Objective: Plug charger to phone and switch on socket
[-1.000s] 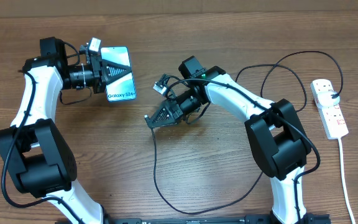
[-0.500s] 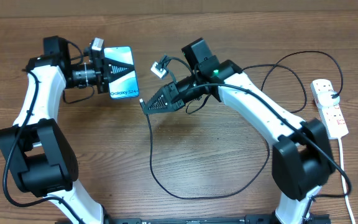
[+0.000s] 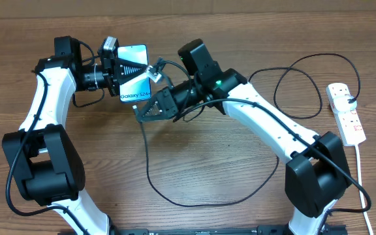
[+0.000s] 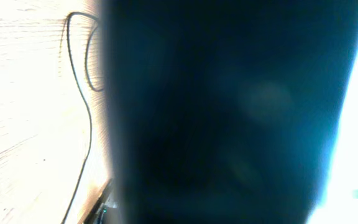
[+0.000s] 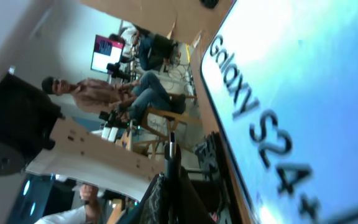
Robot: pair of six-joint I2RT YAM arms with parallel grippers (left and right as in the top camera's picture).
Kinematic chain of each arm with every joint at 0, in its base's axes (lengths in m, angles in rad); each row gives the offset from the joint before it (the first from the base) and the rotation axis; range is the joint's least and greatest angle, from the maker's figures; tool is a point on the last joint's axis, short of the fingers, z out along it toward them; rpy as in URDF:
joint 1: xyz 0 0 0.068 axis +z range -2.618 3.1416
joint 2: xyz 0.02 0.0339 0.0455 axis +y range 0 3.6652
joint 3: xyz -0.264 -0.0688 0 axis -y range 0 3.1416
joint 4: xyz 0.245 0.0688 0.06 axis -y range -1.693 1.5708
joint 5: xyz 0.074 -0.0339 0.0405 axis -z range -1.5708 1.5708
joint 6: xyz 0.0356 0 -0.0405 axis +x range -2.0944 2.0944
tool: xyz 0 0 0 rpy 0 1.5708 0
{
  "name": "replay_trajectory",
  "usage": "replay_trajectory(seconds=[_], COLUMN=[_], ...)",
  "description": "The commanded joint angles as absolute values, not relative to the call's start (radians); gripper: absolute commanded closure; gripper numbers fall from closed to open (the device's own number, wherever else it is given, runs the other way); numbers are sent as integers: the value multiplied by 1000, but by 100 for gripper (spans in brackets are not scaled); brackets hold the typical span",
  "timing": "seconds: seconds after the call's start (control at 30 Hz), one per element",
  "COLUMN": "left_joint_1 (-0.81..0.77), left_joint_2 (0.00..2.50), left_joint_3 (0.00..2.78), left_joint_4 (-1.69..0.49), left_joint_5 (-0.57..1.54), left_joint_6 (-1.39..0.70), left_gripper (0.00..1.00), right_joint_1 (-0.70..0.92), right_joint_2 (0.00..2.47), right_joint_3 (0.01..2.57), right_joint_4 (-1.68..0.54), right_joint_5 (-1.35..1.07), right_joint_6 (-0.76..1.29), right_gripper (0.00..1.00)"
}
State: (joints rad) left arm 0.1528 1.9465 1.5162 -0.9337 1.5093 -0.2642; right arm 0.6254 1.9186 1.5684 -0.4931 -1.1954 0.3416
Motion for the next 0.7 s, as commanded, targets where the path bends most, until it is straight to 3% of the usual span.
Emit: replay_trajectory(seconds=[0.0,0.67], left_joint_1=[156,184], left_joint_2=[1928,1928], left_joint_3=[1521,1521], left_joint_4=[-930,-745], left_joint_5=[1579,1560], left_joint_6=[-278,-427], left_gripper=[96,95], right_joint_1=[623,623], right_joint_2=[1904,1904], right_joint_3=[1579,1578], right_joint_4=[-438,-403], right_joint_5=[-1152,-1044], right_joint_6=[463,562], right_gripper=[96,96])
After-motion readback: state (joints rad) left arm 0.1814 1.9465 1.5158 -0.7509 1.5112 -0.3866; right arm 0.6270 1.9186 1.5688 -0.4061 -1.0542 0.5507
